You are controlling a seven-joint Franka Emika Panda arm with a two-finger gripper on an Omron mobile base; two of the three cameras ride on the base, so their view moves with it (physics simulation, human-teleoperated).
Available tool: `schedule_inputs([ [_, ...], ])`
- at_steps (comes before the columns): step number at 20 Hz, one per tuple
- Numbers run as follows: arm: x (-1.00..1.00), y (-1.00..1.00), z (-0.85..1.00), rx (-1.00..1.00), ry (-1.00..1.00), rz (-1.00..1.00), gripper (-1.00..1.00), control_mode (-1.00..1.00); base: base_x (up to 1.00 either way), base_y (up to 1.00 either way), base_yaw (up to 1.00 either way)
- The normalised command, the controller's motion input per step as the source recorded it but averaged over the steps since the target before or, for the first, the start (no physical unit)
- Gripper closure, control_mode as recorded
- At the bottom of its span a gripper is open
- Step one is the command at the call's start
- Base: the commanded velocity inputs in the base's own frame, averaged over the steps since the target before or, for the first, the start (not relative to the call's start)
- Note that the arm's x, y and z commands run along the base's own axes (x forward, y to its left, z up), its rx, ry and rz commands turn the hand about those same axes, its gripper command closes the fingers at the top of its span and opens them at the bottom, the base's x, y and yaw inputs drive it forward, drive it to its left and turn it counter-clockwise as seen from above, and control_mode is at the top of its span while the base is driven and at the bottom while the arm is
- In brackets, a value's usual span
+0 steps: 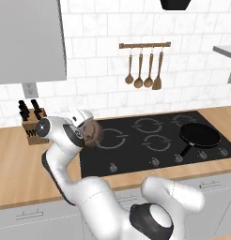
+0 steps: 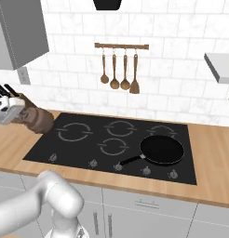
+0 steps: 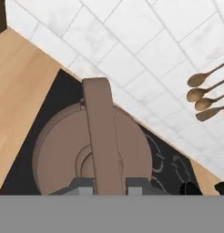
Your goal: Pick the kettle from the counter and place it on a stove burner. Then turn the burner on.
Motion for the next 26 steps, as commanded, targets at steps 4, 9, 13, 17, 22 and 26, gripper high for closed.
schedule_inputs([
  [4, 0.51, -1.0, 0.21, 0.17, 0.15, -0.44, 1.0, -1.0, 0.0, 0.0, 0.0],
  [9, 0.63, -0.93, 0.17, 0.29, 0.25, -0.14, 1.0, -1.0, 0.0, 0.0, 0.0],
  [13, 0.09, -0.57, 0.0, 0.37, 0.02, 0.0, 1.0, -1.0, 0.0, 0.0, 0.0],
  [17, 0.07, -0.01, -0.07, 0.03, 0.0, 0.0, 1.0, -1.0, 0.0, 0.0, 0.0],
  [22, 0.44, 0.02, -0.17, -0.02, 0.0, 0.0, 1.0, -1.0, 0.0, 0.0, 0.0],
  [26, 0.48, 0.0, -0.09, 0.0, 0.03, 0.0, 1.0, -1.0, 0.0, 0.0, 0.0],
])
